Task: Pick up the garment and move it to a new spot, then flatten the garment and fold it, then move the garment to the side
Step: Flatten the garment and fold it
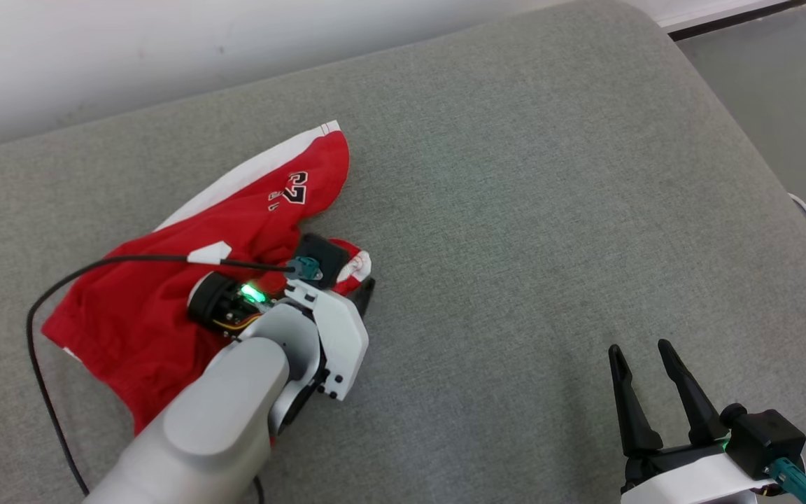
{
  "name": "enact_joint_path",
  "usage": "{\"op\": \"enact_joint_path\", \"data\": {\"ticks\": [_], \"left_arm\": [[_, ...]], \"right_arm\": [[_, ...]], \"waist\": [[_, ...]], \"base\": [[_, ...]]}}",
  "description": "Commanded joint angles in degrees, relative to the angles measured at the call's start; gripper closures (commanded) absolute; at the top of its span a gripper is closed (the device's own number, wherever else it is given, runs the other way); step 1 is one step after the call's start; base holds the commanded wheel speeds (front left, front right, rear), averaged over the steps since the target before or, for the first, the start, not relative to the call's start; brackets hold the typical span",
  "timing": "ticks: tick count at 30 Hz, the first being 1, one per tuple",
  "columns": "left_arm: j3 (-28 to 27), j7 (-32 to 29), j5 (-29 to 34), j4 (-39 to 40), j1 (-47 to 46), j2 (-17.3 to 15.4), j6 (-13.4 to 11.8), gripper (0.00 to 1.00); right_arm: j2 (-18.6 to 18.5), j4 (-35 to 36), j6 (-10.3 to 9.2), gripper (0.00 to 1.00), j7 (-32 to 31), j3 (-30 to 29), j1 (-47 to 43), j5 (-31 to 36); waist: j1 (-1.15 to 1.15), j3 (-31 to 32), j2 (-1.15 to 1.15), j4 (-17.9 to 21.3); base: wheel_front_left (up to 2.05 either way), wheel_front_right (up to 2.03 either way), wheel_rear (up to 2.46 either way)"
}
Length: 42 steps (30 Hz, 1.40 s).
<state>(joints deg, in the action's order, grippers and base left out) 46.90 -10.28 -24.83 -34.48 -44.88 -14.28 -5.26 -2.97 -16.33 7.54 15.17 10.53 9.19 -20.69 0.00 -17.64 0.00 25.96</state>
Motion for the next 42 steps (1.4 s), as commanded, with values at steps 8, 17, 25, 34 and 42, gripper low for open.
{"op": "enact_joint_path", "data": {"ticks": [8, 17, 25, 34, 42], "left_arm": [[-0.67, 2.7, -3.13, 1.84, -0.84, 3.94, 1.35, 1.0], [5.53, 1.61, -1.67, 4.15, 2.07, 9.46, 1.96, 1.0], [13.44, 6.09, -2.83, 3.49, 4.59, 11.32, 1.03, 0.0], [18.57, 12.68, -11.93, 10.05, 4.02, 11.26, -2.46, 0.0], [22.18, 10.11, -18.63, 9.22, 3.04, 11.25, -3.31, 0.0]], "right_arm": [[0.04, -0.07, -0.11, 0.0, -0.04, -0.11, 0.23, 0.19], [0.03, -0.28, -0.11, 0.0, -0.04, 1.06, 0.93, -0.75], [0.03, -1.13, -0.11, 0.0, -0.04, 1.97, 1.25, -1.44], [0.03, -1.75, -0.11, 0.0, -0.04, -0.03, 0.01, 0.56], [0.0, -1.98, -0.11, 0.0, -0.04, -1.34, -1.0, 2.94]], "waist": [[0.0, 0.41, 0.0, -0.19], [0.0, 0.56, 0.0, 1.02], [0.0, 0.08, 0.0, 2.93], [0.0, 2.13, 0.0, 1.15], [0.0, 5.64, 0.0, -2.78]], "base": [[0.0, 0.0, 0.0], [0.0, 0.0, 0.0], [0.0, 0.0, 0.0], [0.0, 0.0, 0.0], [0.0, 0.0, 0.0]]}}
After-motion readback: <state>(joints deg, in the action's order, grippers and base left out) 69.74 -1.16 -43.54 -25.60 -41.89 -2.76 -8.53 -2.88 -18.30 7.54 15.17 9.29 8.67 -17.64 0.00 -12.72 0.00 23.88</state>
